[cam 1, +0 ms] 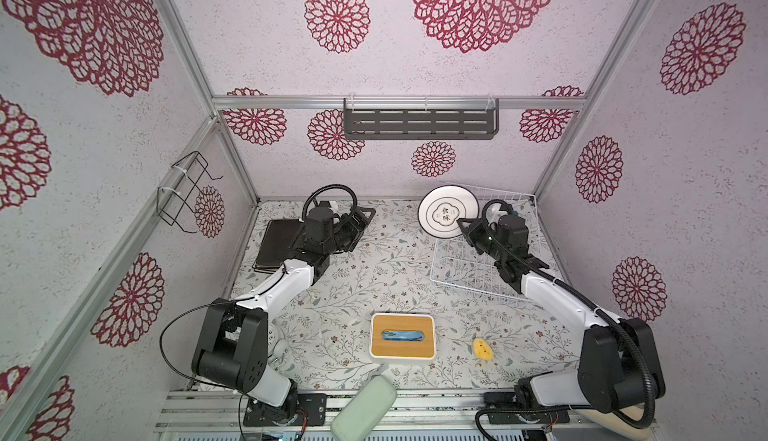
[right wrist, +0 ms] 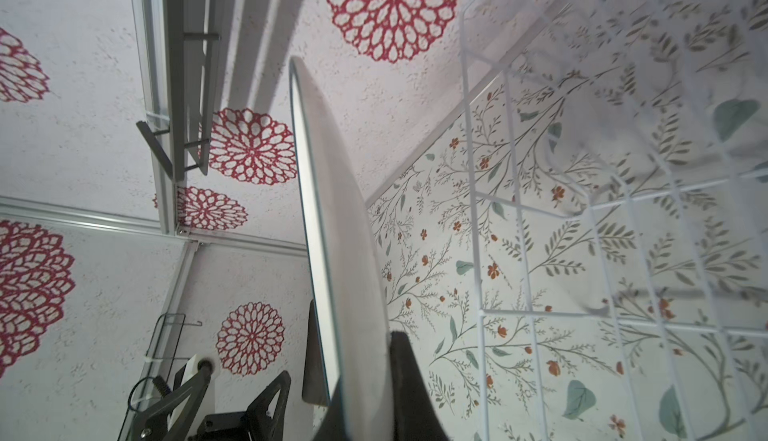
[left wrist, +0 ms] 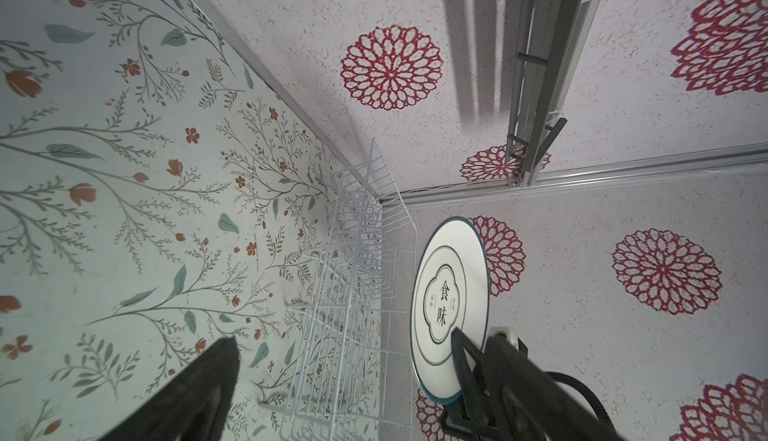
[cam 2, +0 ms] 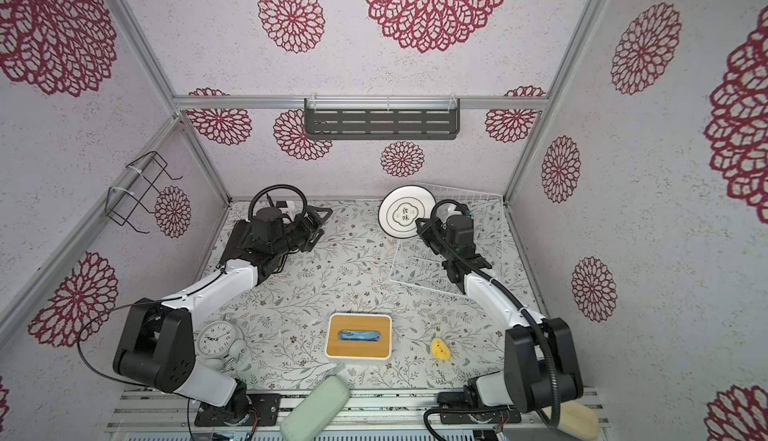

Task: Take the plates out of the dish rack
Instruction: 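Lift the white plate out of the rack with the right gripper toward the left gripper, then grasp the white plate's rim with the left gripper while the right gripper holds it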

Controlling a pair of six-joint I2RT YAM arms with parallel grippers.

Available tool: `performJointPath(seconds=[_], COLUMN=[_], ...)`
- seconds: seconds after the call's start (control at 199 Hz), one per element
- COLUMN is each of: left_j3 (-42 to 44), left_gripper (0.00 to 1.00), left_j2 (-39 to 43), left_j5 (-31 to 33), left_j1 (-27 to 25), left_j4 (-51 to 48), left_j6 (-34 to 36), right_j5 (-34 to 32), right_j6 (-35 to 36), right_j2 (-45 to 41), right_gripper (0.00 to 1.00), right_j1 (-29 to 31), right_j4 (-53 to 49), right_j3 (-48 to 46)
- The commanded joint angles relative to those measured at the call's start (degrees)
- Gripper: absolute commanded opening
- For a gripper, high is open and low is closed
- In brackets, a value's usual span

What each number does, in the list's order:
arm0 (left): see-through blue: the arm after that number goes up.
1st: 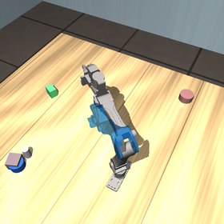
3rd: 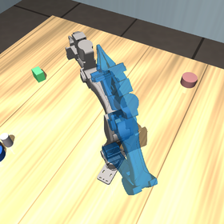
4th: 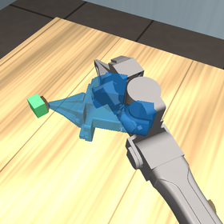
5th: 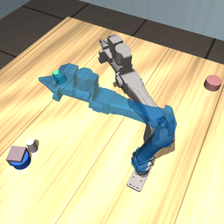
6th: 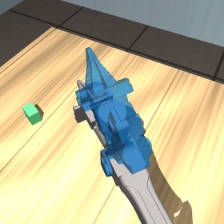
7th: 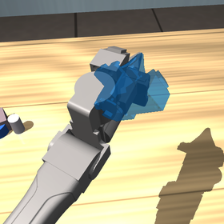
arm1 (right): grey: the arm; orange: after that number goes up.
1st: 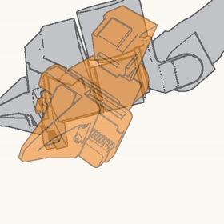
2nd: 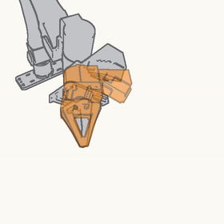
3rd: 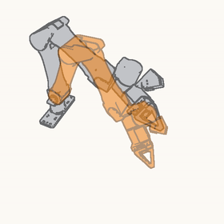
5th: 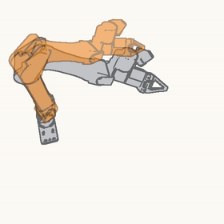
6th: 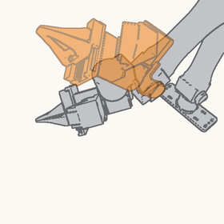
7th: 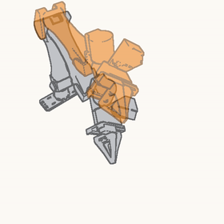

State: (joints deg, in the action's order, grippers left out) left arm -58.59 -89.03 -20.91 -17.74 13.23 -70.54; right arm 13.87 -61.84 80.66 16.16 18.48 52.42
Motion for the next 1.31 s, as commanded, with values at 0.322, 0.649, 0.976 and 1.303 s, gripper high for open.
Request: performJointPath(seconds=[0.322, 0.649, 0.976, 1.303], left_j3=[-1.2, 0.5, -1.3, -2.0], left_gripper=[0.88, 0.72, 0.59, 0.35], left_j2=[-2.7, -6.5, -8.7, -9.6], left_j5=[-2.1, -5.4, -10.0, -11.1], left_j1=[-2.3, -2.3, -2.6, -2.9], left_j4=[4.2, 11.7, 12.9, 11.4], left_j6=[1.1, -2.2, -2.4, -1.6], right_j5=[9.4, 10.9, 10.7, 11.3], right_j6=[-5.5, -8.7, -8.5, -7.5], right_j2=[7.9, 10.0, 10.8, 11.7], right_gripper=[0.00, 0.00, 0.00, 0.00], right_j1=[6.4, 7.3, 8.1, 8.5], right_j4=[11.9, 15.6, 13.8, 12.4], right_j3=[5.9, 6.9, 8.3, 9.6])
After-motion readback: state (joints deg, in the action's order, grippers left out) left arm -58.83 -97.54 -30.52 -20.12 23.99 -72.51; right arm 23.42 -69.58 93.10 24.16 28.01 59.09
